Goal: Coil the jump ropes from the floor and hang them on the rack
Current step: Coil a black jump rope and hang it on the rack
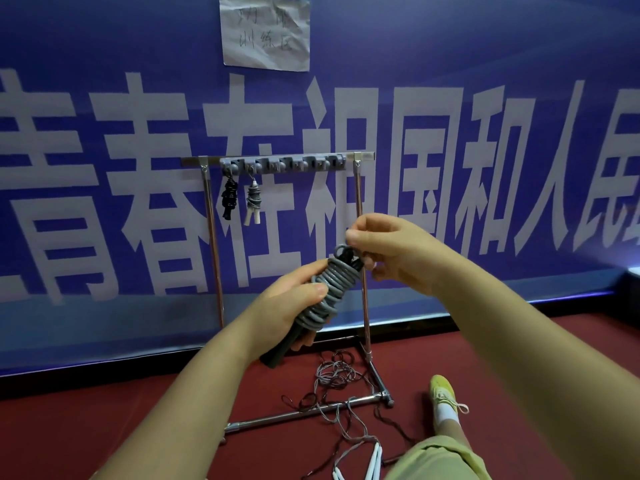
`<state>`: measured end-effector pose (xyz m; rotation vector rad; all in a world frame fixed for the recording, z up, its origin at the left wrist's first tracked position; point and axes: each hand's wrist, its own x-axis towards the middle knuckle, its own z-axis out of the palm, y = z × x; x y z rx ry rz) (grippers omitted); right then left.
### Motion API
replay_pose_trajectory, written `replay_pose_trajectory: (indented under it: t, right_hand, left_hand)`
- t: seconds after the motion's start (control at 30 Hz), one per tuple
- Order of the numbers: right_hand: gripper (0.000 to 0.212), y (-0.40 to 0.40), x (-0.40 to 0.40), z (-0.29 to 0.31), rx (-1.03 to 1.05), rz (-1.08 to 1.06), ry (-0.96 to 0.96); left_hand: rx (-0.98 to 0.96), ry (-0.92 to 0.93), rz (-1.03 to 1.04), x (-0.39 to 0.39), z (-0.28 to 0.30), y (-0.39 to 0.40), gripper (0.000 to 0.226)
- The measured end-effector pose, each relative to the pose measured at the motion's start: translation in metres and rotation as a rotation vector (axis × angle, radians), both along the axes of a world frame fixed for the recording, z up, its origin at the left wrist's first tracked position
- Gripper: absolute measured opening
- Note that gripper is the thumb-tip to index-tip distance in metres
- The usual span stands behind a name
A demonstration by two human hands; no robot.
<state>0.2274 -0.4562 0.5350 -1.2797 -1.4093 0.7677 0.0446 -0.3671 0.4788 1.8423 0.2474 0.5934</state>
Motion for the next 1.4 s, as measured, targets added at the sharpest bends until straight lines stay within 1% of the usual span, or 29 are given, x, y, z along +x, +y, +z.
replay_pose_trajectory:
  t: [0.03, 0.1, 0.17, 0.23, 0.3, 0.37, 0.43, 0.57, 0.63, 0.7, 0.8, 0.87, 0.9, 0.93, 0.97, 1.03, 1.07, 1.2, 1.27, 1.33, 1.4]
  right_hand:
    - [0.013, 0.003, 0.000, 0.001, -0.022, -0.019, -0.056]
    - [0.009, 0.010, 0.001, 0.001, -0.059, -0.033, -0.098]
    - [0.012, 0.020, 0.001, -0.001, -0.069, -0.072, -0.123]
    - [0.017, 0.031, 0.002, -0.004, -0.086, -0.105, -0.153]
    - [0.015, 0.041, 0.000, -0.008, -0.126, -0.129, -0.189]
    - [0.016, 0.053, -0.002, -0.011, -0.161, -0.145, -0.189]
    - [0.021, 0.066, -0.004, -0.011, -0.161, -0.137, -0.074]
    - [0.024, 0.104, -0.002, -0.010, -0.138, -0.189, 0.257]
    - [0.021, 0.122, 0.004, -0.006, -0.115, -0.197, 0.319]
    - [0.023, 0.140, 0.013, -0.004, -0.110, -0.160, 0.279]
    - [0.038, 0.164, 0.032, -0.003, -0.203, -0.111, 0.151]
    - [0.053, 0.178, 0.045, -0.004, -0.282, -0.034, 0.121]
    - [0.055, 0.186, 0.050, -0.005, -0.311, 0.006, 0.107]
    - [0.053, 0.194, 0.054, -0.006, -0.325, 0.034, 0.092]
    - [0.046, 0.204, 0.058, -0.006, -0.320, 0.037, 0.088]
    - [0.031, 0.229, 0.064, -0.005, -0.280, -0.015, 0.082]
    - [0.027, 0.243, 0.069, -0.005, -0.262, -0.038, 0.089]
    - [0.019, 0.299, 0.081, 0.006, -0.207, -0.047, 0.232]
    - [0.016, 0.326, 0.087, 0.012, -0.181, -0.042, 0.283]
    - [0.013, 0.355, 0.092, 0.018, -0.147, -0.024, 0.340]
    - [0.016, 0.381, 0.094, 0.026, -0.101, -0.028, 0.433]
  left_hand:
    - [0.000, 0.017, 0.016, 0.001, -0.002, 0.003, 0.056]
    - [-0.014, 0.041, 0.031, 0.003, -0.006, 0.009, 0.057]
    - [-0.048, 0.066, 0.040, 0.005, -0.009, 0.013, 0.054]
    - [-0.066, 0.095, 0.045, 0.007, -0.013, 0.018, 0.050]
    - [-0.090, 0.139, 0.040, 0.008, -0.016, 0.023, 0.045]
    - [-0.116, 0.183, 0.051, 0.007, -0.017, 0.031, 0.036]
    - [-0.131, 0.208, 0.066, 0.006, -0.017, 0.040, 0.030]
    - [-0.194, 0.194, 0.094, 0.008, -0.011, 0.065, 0.032]
    - [-0.264, 0.148, 0.115, 0.011, -0.009, 0.082, 0.037]
    - [-0.387, 0.091, 0.093, 0.016, -0.008, 0.097, 0.040]
    - [-0.628, 0.009, 0.067, 0.027, -0.005, 0.122, 0.042]
    - [-0.722, -0.038, 0.082, 0.038, 0.001, 0.143, 0.047]
    - [-0.746, -0.053, 0.094, 0.044, 0.005, 0.154, 0.049]
    - [-0.755, -0.057, 0.110, 0.051, 0.010, 0.167, 0.051]
    - [-0.764, -0.048, 0.129, 0.059, 0.016, 0.178, 0.052]
    - [-0.780, -0.014, 0.158, 0.073, 0.026, 0.201, 0.054]
    - [-0.783, 0.000, 0.172, 0.080, 0.030, 0.213, 0.054]
    - [-0.793, 0.027, 0.233, 0.098, 0.050, 0.265, 0.058]
    - [-0.758, 0.065, 0.271, 0.105, 0.061, 0.292, 0.059]
    - [-0.702, 0.104, 0.353, 0.113, 0.072, 0.316, 0.060]
    - [-0.657, 0.116, 0.433, 0.120, 0.080, 0.336, 0.064]
